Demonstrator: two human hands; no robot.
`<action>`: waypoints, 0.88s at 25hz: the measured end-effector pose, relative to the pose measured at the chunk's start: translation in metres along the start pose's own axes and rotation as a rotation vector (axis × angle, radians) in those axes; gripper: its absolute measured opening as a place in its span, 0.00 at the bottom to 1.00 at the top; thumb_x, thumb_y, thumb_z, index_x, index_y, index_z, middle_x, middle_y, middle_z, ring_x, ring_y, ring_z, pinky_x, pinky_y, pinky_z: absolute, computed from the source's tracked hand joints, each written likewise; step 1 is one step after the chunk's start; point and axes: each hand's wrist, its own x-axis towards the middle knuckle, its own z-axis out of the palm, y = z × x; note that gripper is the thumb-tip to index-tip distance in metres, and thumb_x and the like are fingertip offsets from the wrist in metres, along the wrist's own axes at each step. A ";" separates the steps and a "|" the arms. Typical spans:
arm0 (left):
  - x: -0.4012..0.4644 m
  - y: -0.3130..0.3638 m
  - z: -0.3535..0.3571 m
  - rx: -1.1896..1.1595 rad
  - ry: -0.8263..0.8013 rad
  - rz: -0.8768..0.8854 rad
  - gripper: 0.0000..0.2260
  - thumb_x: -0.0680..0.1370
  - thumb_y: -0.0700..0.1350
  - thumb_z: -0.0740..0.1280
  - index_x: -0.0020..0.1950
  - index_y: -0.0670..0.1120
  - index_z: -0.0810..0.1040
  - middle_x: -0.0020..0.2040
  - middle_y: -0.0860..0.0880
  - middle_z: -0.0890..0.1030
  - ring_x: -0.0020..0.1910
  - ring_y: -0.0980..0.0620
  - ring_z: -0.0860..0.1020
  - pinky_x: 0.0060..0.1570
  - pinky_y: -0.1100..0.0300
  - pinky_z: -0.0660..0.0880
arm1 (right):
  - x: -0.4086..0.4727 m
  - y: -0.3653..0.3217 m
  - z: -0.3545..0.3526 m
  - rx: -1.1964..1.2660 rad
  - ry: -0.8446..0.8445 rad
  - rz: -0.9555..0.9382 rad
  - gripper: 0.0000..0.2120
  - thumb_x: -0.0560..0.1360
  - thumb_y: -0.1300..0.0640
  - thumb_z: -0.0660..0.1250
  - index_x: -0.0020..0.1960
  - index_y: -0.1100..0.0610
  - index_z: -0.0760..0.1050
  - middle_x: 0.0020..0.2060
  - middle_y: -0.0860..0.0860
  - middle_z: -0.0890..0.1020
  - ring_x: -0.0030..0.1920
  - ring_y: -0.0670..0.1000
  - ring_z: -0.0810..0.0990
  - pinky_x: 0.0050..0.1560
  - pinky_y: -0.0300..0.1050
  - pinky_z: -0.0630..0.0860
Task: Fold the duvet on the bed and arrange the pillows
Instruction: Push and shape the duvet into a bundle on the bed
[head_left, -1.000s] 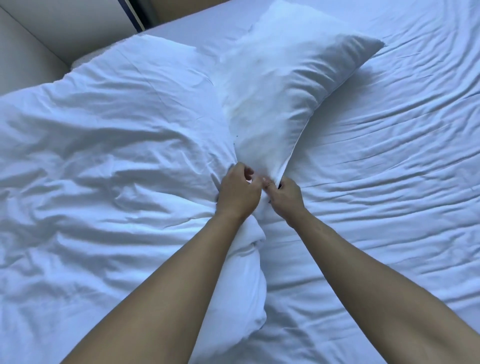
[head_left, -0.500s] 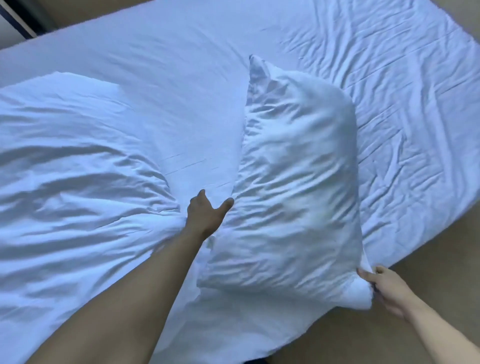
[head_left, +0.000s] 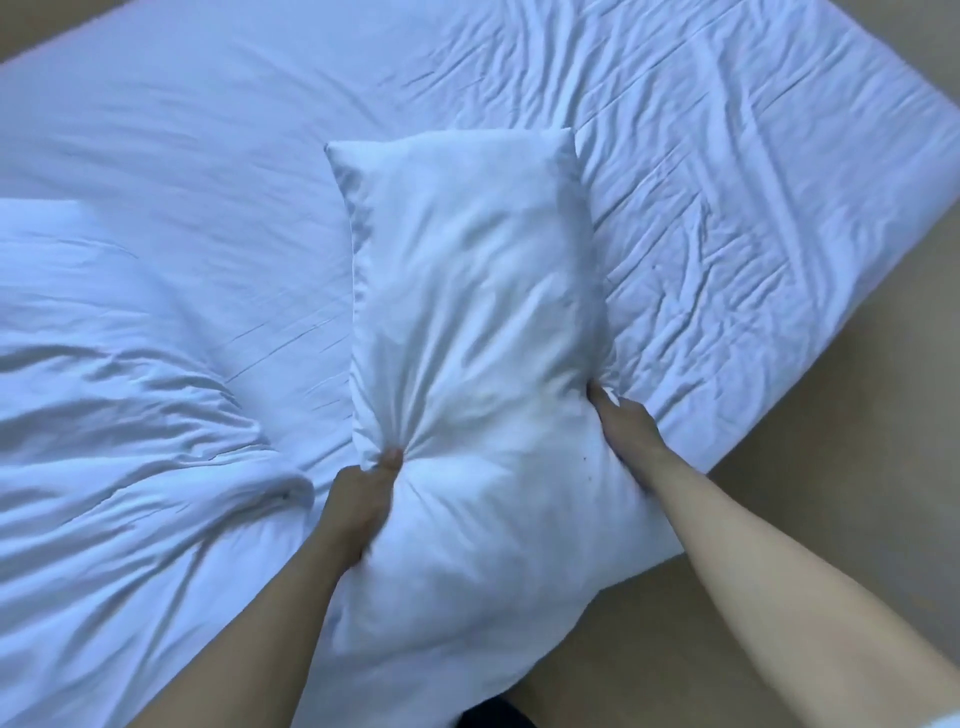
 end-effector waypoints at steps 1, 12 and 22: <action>-0.010 -0.009 -0.008 -0.067 -0.090 0.012 0.19 0.81 0.60 0.65 0.52 0.44 0.81 0.44 0.52 0.80 0.49 0.48 0.81 0.40 0.57 0.72 | -0.012 0.011 0.001 0.026 -0.024 -0.006 0.34 0.72 0.25 0.60 0.60 0.50 0.82 0.62 0.54 0.82 0.62 0.57 0.80 0.68 0.57 0.74; 0.014 -0.015 0.001 -0.693 -0.162 -0.235 0.15 0.73 0.59 0.68 0.45 0.48 0.80 0.42 0.47 0.82 0.35 0.52 0.81 0.38 0.58 0.76 | -0.029 0.025 -0.012 0.347 -0.067 0.189 0.26 0.75 0.34 0.69 0.57 0.56 0.82 0.54 0.54 0.85 0.53 0.54 0.84 0.56 0.51 0.79; -0.065 -0.008 -0.046 -0.540 -0.114 -0.033 0.16 0.78 0.62 0.70 0.51 0.49 0.83 0.48 0.51 0.86 0.48 0.49 0.84 0.49 0.54 0.81 | -0.112 -0.020 -0.008 0.124 -0.379 0.028 0.27 0.75 0.38 0.69 0.63 0.58 0.79 0.52 0.55 0.88 0.50 0.54 0.88 0.51 0.49 0.80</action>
